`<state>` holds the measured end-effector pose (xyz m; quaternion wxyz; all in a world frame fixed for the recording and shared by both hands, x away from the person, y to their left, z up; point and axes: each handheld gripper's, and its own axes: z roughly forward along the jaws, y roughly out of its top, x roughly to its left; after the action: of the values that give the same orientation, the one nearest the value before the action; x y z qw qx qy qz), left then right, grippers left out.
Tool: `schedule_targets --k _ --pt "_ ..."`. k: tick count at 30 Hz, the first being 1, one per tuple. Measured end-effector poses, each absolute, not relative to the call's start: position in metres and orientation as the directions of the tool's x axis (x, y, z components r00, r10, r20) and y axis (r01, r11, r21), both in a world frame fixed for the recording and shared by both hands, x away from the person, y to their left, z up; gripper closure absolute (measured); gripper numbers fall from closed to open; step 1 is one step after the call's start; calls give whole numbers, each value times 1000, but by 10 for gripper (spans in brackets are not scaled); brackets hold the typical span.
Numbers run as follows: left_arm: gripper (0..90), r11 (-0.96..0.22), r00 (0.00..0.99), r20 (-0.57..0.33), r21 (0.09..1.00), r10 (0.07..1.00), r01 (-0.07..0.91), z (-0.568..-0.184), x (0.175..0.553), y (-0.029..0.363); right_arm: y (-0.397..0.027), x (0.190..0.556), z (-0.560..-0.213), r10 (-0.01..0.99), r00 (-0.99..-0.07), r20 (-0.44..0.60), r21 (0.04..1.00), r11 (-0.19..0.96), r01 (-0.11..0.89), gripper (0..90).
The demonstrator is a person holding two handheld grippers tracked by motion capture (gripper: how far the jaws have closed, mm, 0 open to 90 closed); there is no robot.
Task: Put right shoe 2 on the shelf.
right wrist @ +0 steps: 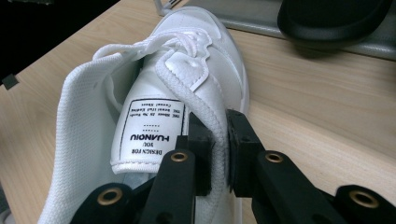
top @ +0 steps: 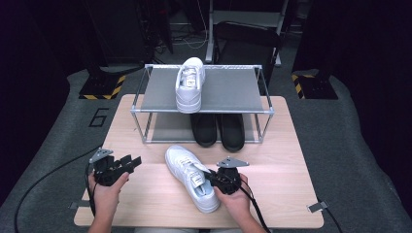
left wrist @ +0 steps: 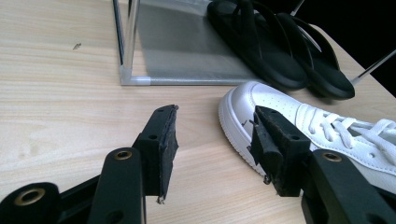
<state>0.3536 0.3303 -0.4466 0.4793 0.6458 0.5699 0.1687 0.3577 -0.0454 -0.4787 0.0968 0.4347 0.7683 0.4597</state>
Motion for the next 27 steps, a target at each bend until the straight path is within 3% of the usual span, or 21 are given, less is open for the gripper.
schedule_targets --k 12,27 --pt "500 112 293 -330 813 897 571 -446 352 333 -62 354 -466 739 -594 319 784 147 604 827" --pt "500 117 282 -329 811 901 573 -447 348 335 -106 354 -422 746 -588 312 799 129 588 826"
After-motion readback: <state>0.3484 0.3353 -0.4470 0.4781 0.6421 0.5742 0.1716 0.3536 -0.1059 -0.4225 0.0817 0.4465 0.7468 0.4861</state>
